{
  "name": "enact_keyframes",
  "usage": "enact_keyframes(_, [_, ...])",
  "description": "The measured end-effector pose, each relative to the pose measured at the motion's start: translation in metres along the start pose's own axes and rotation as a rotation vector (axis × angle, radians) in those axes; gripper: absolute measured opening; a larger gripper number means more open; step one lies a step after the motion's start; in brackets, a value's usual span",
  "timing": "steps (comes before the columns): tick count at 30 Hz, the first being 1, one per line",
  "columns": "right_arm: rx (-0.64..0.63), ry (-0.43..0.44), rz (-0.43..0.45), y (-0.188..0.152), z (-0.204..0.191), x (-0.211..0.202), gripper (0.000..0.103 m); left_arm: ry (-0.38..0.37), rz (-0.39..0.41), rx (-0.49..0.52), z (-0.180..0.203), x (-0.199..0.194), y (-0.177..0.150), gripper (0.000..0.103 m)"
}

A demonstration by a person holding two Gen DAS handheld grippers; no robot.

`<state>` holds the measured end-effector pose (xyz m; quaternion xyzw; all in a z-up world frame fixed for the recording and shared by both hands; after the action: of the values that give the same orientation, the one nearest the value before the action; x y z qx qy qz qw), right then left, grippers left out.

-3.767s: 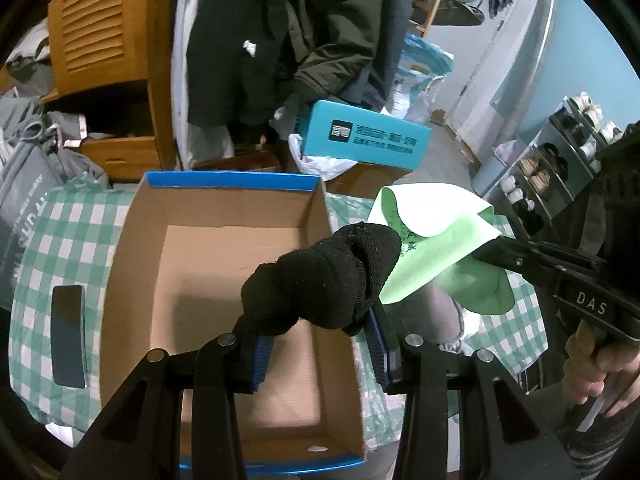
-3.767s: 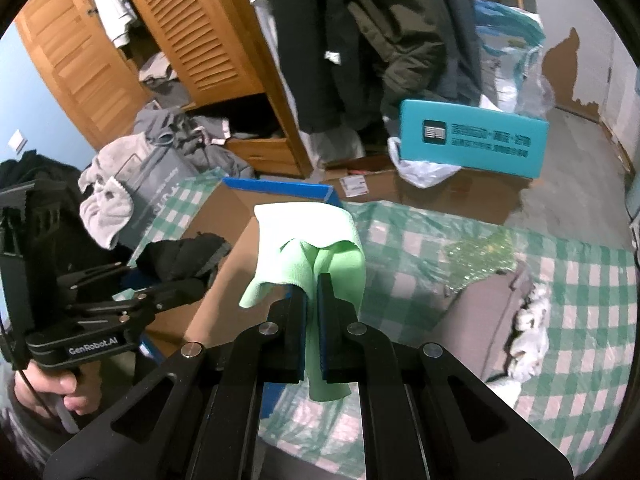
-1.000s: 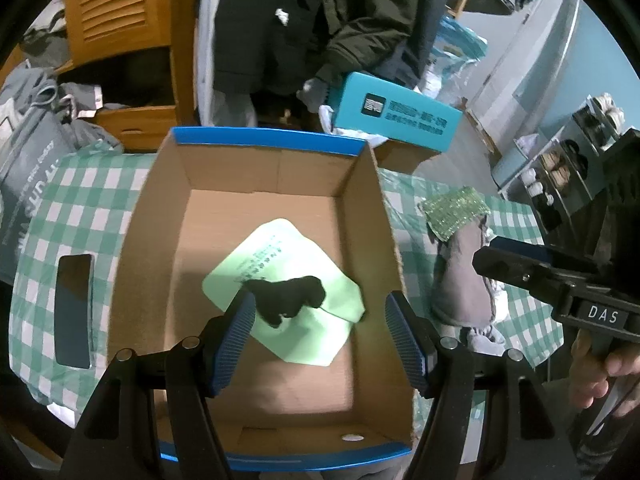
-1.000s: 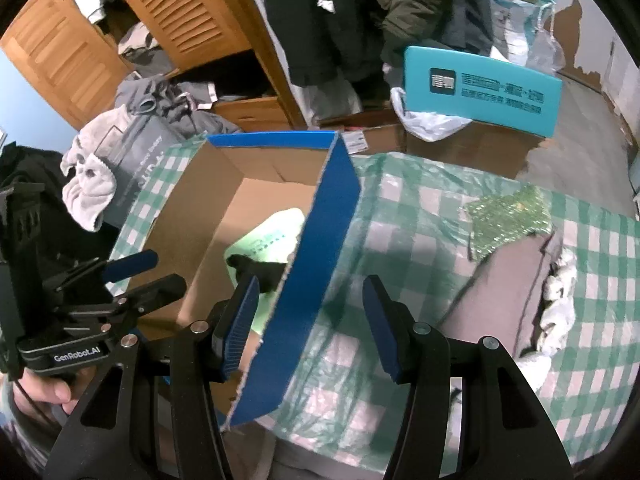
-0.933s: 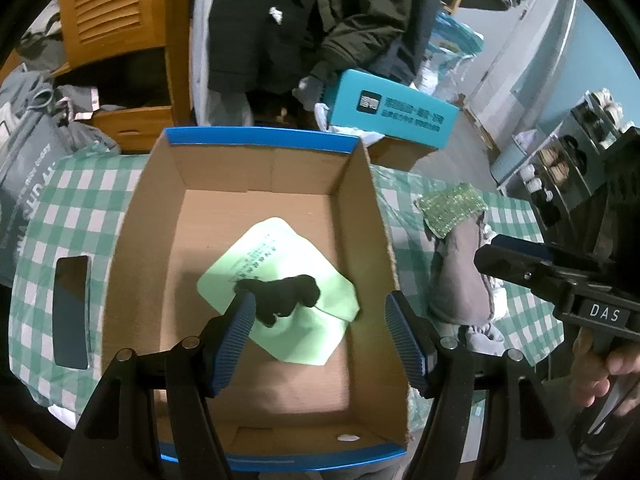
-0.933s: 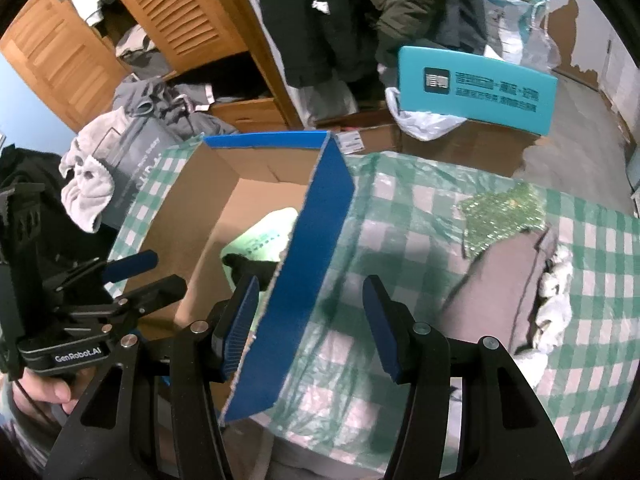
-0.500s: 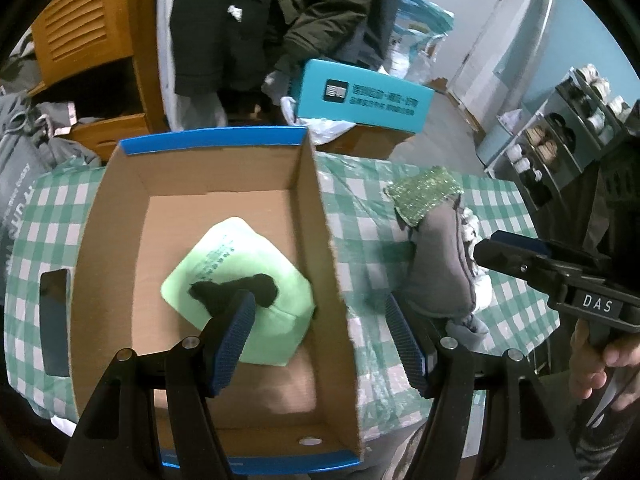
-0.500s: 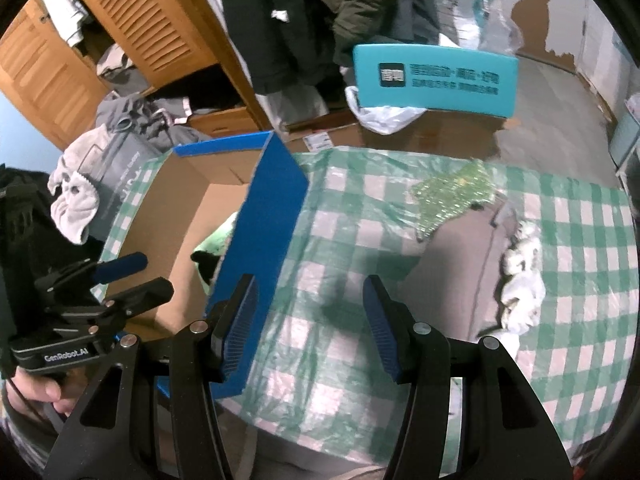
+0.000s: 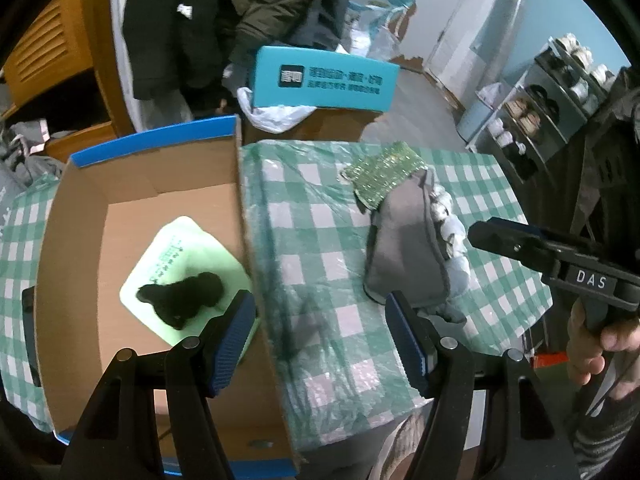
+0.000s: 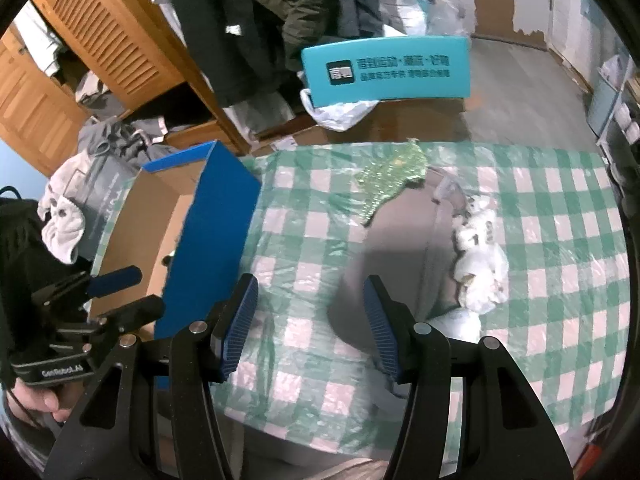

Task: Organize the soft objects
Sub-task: 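Withdraw both grippers from the box back toward the soft pile, then lower both grippers toward the grey cloth and white plastic bags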

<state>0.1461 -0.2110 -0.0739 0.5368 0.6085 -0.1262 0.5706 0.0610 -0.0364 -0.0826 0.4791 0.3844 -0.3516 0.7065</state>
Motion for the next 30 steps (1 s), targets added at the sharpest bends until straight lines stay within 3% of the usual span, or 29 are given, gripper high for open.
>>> enact_keyframes(10, [0.041,-0.016,-0.013,-0.012,0.024,-0.001,0.055,-0.019,-0.040,0.042,0.029,0.016,-0.005,0.072])
enact_keyframes(30, [0.127,-0.090,-0.083,-0.036,0.076,0.019,0.055,-0.023,-0.129,0.058,0.052,0.061,-0.013,0.073])
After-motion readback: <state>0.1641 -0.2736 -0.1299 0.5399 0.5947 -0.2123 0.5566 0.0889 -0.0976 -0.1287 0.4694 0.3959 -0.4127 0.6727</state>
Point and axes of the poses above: each gripper's, at about its wrist camera, not at the fingertips, and x roughly the way its jaws point, z to its right, y to its top, the point moved 4 cm from there along x, roughly the way its jaws point, and after that the axes turned 5 degrees about -x, right-handed, at the moved point
